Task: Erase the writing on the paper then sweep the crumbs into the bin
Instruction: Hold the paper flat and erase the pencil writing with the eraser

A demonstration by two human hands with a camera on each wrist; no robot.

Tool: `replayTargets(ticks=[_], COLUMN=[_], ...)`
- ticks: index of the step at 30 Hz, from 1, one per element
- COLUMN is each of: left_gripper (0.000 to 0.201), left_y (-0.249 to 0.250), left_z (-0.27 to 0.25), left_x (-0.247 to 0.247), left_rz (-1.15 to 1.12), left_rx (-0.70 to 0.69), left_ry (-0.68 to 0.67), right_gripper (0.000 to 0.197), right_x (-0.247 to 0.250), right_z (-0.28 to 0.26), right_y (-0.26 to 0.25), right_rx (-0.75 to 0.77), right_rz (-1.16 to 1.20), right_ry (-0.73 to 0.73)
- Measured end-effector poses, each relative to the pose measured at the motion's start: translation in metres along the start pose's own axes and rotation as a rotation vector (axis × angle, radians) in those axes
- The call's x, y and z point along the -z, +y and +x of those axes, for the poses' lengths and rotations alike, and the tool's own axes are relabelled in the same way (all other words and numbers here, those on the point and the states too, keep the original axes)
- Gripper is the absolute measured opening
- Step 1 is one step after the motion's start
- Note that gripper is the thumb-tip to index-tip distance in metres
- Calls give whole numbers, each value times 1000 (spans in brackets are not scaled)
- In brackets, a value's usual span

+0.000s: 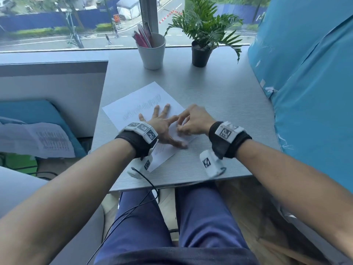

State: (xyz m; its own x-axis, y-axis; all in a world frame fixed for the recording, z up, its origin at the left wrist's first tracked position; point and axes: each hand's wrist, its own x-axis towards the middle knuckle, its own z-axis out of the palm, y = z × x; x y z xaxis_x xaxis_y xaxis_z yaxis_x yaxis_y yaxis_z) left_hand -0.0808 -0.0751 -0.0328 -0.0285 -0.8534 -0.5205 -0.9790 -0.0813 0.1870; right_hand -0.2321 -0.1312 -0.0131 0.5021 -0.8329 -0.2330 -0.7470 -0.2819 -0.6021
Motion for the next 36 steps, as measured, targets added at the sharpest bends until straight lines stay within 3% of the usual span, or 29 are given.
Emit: replayTargets(ticks=[3,7,11,13,15,18,22,26,29,31,34,36], left_gripper=[123,130,128,133,133,131,133,130,133,131,131,133], left_y=[0,-2,-3,-3,-3,-2,0,-2,0,0,-2,-2], left_z=[0,2,2,1,2,1,1,1,1,1,1,2], left_x=[0,-1,-1,-2,-3,-3,-2,-3,-4,-3,-3,-3], left_rz=[-4,15,7,20,21,0,16,-3,16,9,1,18], left_rx=[-11,-3,-12,0,-5,-10,2,-9,9,-3,-10,-3], left_ry=[2,-24,-10,-22,-17,0,-15,5,-5,-3,-6,-15], right_gripper=[13,11,13,10,11,13,12,14,12,14,14,12], right_x=[9,-4,6,-4,-2,7,-7,9,-7,0,9,-4], right_z=[6,-5,4,-3,-4,2,-8,4,-10,-5,1,-10], right_y=[6,-6,2,-3,-5,4,-6,4,-6,-2,5,-2], right_rx=[-93,35,-49,26,9,-68,65,-67,65,3,-58,44], right_rz=[56,-28,35,-18,19,57,-44,52,-44,-19,39,-53], right_ry=[125,-39,115,4,-45,112,-72,94,-81,-66,76,-52])
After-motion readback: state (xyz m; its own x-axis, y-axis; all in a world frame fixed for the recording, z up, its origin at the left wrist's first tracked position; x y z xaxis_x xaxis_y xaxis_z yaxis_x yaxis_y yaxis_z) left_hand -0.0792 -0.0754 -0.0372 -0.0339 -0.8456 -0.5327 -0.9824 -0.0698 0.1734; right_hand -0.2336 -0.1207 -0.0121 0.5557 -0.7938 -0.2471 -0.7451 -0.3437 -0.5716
